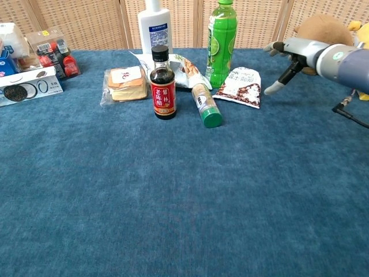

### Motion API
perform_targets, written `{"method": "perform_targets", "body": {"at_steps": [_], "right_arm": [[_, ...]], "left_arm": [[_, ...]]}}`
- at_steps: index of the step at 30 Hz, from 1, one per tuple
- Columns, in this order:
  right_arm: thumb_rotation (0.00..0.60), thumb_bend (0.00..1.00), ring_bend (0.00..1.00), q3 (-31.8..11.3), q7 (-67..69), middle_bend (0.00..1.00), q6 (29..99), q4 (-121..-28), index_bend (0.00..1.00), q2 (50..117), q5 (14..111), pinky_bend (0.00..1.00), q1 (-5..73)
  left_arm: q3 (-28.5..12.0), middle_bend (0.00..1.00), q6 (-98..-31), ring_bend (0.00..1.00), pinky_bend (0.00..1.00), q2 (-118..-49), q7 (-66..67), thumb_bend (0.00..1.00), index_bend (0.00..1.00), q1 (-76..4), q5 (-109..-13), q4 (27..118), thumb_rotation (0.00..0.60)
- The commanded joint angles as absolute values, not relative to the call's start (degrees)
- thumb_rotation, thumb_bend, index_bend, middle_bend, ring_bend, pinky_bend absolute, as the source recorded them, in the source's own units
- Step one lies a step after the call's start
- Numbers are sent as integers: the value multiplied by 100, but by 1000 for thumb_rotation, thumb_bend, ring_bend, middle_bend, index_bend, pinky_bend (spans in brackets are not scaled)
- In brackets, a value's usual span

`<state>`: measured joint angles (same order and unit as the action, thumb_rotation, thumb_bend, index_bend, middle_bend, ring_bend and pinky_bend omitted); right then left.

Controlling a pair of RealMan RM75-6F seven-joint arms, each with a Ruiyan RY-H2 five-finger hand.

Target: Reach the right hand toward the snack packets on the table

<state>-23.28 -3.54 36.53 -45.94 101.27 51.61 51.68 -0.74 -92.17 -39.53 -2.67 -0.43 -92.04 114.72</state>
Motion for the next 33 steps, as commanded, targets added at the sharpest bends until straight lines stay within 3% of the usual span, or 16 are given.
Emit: {"method": "perform_targets", "body": {"at_steps": [1,16,18,20,23,28,33], "right_arm": [[600,0,0,-2378,-312,0,3466,-4284,0,10410,5043,0,5404],[600,0,0,-2186,366,11,3692,-3306,1,11067,5795,9,5639],[600,0,58,-2165,484,122,3747,-3182,49,11132,5894,130,5648],[600,0,264,-2165,651,361,3738,-3058,182,11194,5959,401,5650],[600,0,477,-2118,850,568,3760,-2877,343,11259,6097,621,5638],[600,0,631,-2088,1253,722,4027,-2760,502,11294,6330,785,5579],[600,0,640,-2035,1496,729,4370,-2962,515,11136,6562,789,5462]], "left_arm": [[-83,0,-9224,0,0,-3957,-265,0,124,-38,-9182,11461,600],[-98,0,-9222,0,0,-3940,-344,0,124,-35,-9171,11444,600],[-97,0,-9198,0,0,-3941,-343,0,124,-43,-9168,11442,600],[-98,0,-9181,0,0,-3947,-345,0,124,-52,-9169,11440,600],[-100,0,-9177,0,0,-3941,-377,0,125,-53,-9161,11438,600],[-114,0,-9190,0,0,-3929,-402,0,125,-48,-9127,11427,600],[-101,0,-9159,0,0,-3931,-417,0,124,-57,-9157,11435,600]]}}
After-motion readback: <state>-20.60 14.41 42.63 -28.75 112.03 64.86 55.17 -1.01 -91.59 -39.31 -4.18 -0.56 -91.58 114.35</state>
